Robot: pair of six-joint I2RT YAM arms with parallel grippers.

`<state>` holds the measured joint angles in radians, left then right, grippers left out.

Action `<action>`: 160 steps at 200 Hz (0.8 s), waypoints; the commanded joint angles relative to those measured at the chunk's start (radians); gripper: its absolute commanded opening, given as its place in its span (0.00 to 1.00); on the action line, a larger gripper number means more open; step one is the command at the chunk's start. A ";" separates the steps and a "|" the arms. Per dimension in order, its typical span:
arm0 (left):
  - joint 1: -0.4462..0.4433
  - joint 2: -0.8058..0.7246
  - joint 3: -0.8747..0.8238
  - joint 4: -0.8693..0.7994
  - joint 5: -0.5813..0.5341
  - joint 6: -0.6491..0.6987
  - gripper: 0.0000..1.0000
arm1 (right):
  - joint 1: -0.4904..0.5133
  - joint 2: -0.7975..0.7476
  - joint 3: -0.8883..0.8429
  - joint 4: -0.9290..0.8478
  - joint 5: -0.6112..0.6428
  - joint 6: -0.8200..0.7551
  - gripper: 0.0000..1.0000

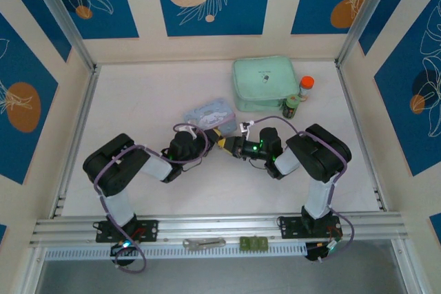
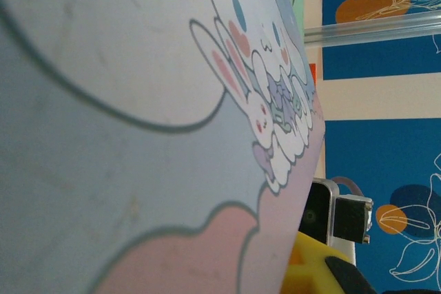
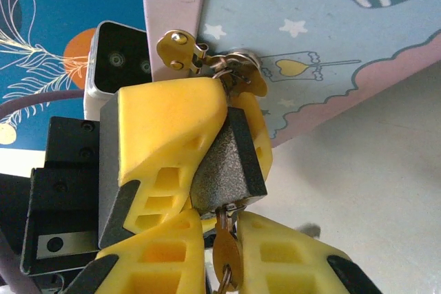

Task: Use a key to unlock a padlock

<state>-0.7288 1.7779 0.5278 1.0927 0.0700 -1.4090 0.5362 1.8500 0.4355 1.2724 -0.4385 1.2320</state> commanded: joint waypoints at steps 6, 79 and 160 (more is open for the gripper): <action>-0.012 -0.017 0.001 0.130 0.025 0.000 0.00 | -0.007 0.017 -0.019 -0.009 -0.006 0.013 0.13; -0.008 0.037 -0.014 0.315 0.123 0.069 0.00 | -0.046 0.020 0.072 0.040 -0.203 0.216 0.00; -0.001 0.057 -0.029 0.315 0.111 0.043 0.00 | -0.069 -0.179 0.057 -0.241 -0.225 0.111 0.31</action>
<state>-0.7200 1.8137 0.4931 1.3125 0.1383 -1.3811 0.4671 1.7489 0.4919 1.1282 -0.6605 1.4055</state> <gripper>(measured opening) 0.095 0.297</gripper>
